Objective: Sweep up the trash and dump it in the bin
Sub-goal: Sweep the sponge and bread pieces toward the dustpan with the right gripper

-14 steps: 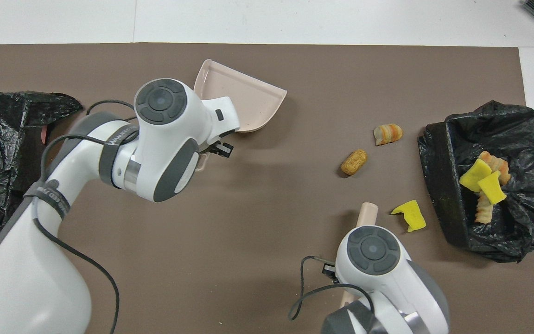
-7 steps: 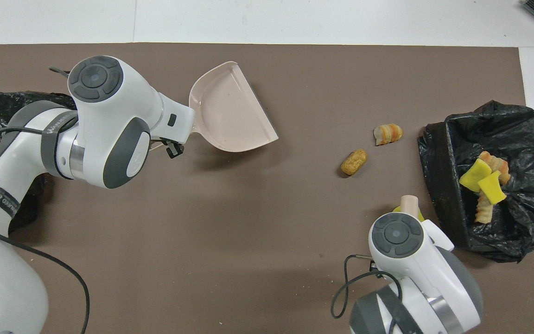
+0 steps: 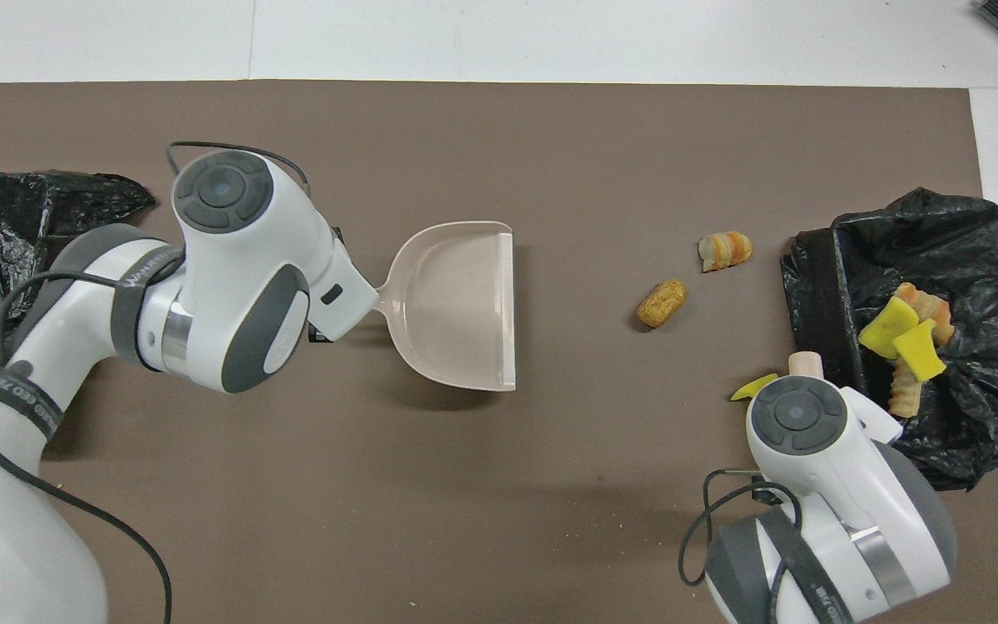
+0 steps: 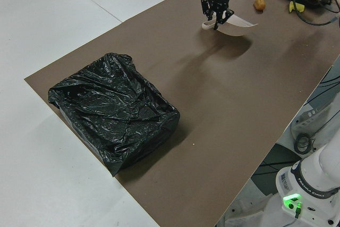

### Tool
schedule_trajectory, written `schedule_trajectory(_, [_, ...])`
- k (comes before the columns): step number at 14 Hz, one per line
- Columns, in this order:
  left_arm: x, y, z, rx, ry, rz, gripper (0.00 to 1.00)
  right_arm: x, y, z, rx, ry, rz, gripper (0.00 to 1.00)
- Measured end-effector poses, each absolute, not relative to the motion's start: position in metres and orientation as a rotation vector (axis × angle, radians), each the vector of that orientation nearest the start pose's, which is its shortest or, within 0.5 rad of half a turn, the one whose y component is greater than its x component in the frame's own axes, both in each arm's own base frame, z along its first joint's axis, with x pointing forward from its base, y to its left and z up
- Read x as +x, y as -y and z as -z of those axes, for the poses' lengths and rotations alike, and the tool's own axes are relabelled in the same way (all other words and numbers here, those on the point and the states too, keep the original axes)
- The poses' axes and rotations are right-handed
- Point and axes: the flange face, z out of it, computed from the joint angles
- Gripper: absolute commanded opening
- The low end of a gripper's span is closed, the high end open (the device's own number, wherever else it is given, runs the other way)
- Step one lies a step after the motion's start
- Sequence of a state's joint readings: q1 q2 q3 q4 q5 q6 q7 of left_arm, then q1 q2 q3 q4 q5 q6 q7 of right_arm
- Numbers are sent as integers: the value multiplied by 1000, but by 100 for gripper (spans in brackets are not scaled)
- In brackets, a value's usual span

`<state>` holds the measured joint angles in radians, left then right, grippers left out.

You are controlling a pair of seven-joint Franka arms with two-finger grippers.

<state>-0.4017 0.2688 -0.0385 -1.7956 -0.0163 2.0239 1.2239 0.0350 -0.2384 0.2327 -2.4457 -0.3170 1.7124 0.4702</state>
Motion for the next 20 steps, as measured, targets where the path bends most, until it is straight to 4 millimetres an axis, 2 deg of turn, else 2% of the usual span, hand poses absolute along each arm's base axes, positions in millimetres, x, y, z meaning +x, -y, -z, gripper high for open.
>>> schedule_trajectory(2, [548, 281, -385, -2172, -2325, -62, 0, 388, -57, -356, 2628, 86, 471, 0])
schedule_trajectory(5, [534, 296, -374, -2273, -2227, -95, 0, 392, -25, -349, 2679, 71, 488, 0])
schedule_trajectory(7, [528, 300, -369, -2314, -2185, -117, 0, 393, -23, -344, 2740, 95, 502, 0])
schedule_trajectory(9, [525, 299, -365, -2344, -2153, -133, 0, 393, -43, -341, 2812, 97, 495, 0])
schedule_trajectory(12, [521, 301, -365, -2371, -2121, -137, 0, 401, -92, -346, 2909, 34, 458, 0])
schedule_trajectory(15, [515, 309, -364, -2395, -2090, -146, 0, 441, -126, -342, 2975, -5, 405, 0])
schedule_trajectory(18, [513, 310, -365, -2398, -2086, -142, 0, 482, -138, -336, 3013, -9, 394, 0])
schedule_trajectory(20, [513, 310, -365, -2399, -2085, -143, 0, 497, -145, -330, 3034, -6, 409, 0])
